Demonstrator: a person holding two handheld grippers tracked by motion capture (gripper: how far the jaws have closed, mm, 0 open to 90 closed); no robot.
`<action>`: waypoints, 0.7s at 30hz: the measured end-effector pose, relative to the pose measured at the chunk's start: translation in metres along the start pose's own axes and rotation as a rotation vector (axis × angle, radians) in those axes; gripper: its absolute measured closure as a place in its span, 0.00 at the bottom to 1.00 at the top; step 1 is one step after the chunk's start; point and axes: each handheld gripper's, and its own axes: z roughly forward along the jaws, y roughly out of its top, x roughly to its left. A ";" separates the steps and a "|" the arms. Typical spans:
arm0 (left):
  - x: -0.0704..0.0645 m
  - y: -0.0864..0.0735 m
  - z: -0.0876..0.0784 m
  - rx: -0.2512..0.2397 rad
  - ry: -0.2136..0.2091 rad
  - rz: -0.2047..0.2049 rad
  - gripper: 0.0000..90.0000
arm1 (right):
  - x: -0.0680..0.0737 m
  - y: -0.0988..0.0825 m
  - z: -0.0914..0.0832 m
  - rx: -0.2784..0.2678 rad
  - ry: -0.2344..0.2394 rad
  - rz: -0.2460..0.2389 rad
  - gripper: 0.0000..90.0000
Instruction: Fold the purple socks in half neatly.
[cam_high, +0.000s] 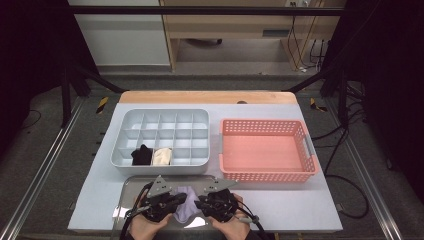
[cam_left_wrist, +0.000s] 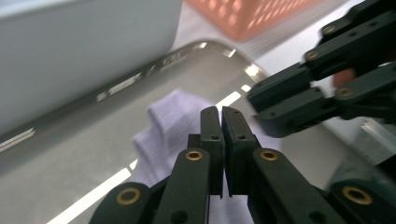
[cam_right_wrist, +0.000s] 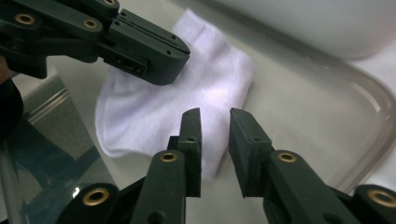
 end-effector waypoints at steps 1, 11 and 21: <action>0.001 -0.002 0.001 0.007 0.005 0.006 0.97 | 0.000 -0.002 0.002 0.000 -0.001 -0.001 0.80; 0.000 -0.011 0.004 0.030 0.023 0.009 0.97 | 0.002 -0.006 0.012 0.026 0.004 0.002 0.78; 0.002 -0.010 0.004 0.024 0.011 -0.020 0.96 | 0.001 -0.003 0.005 -0.018 0.017 0.057 0.94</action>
